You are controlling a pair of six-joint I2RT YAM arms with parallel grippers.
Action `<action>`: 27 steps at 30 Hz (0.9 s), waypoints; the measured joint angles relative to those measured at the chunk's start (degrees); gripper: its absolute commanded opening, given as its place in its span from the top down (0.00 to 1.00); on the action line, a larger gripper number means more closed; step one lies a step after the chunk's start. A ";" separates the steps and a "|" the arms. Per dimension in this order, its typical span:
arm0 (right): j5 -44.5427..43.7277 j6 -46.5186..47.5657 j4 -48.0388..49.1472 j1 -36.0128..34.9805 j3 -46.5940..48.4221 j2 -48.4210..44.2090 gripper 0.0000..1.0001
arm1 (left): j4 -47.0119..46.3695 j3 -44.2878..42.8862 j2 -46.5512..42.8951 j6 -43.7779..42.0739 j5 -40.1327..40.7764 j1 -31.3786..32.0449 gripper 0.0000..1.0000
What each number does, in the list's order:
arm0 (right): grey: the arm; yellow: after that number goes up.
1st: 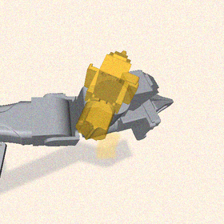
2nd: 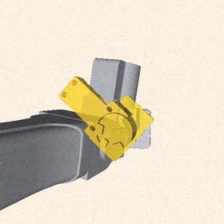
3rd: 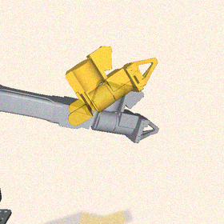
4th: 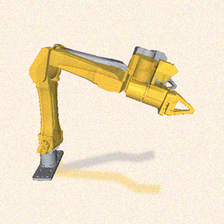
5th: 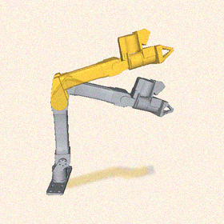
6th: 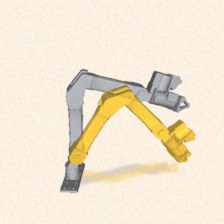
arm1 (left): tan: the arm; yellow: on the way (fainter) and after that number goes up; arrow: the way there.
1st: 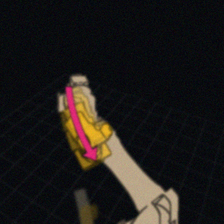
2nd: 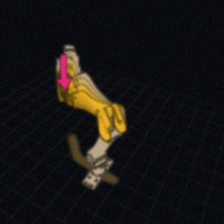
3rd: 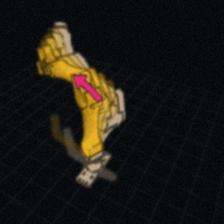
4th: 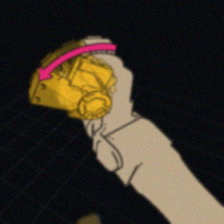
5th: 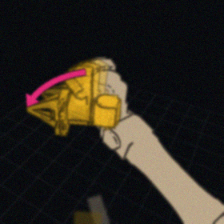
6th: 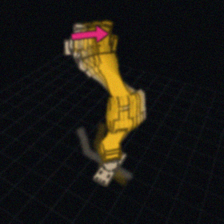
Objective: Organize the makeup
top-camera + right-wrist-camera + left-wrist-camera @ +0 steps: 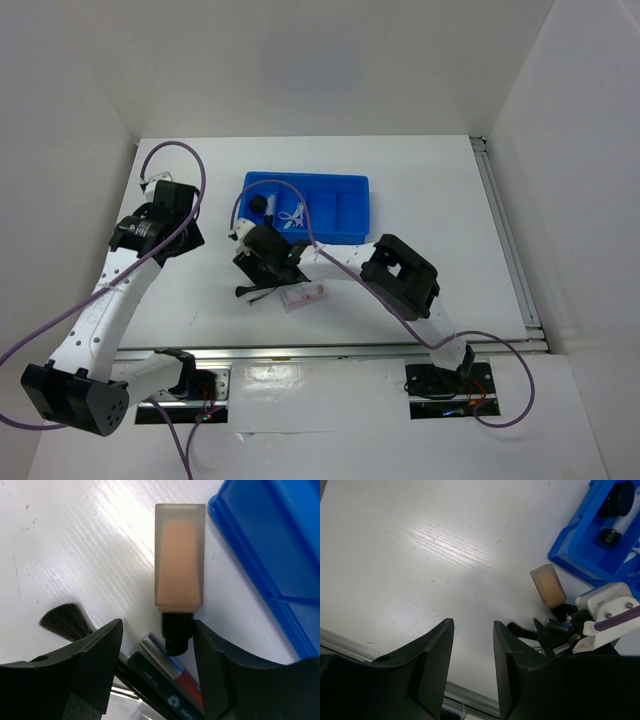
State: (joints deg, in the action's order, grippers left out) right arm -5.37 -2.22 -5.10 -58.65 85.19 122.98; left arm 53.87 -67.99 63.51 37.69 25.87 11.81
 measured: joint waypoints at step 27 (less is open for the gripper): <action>-2.25 -1.25 -1.70 -0.96 -1.40 -10.93 0.72 | -0.92 1.05 -0.04 -0.02 0.02 -0.17 0.49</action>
State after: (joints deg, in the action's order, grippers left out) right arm -7.62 -3.46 -6.81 -59.61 83.79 112.05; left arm 52.95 -66.94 63.46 37.67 25.89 11.64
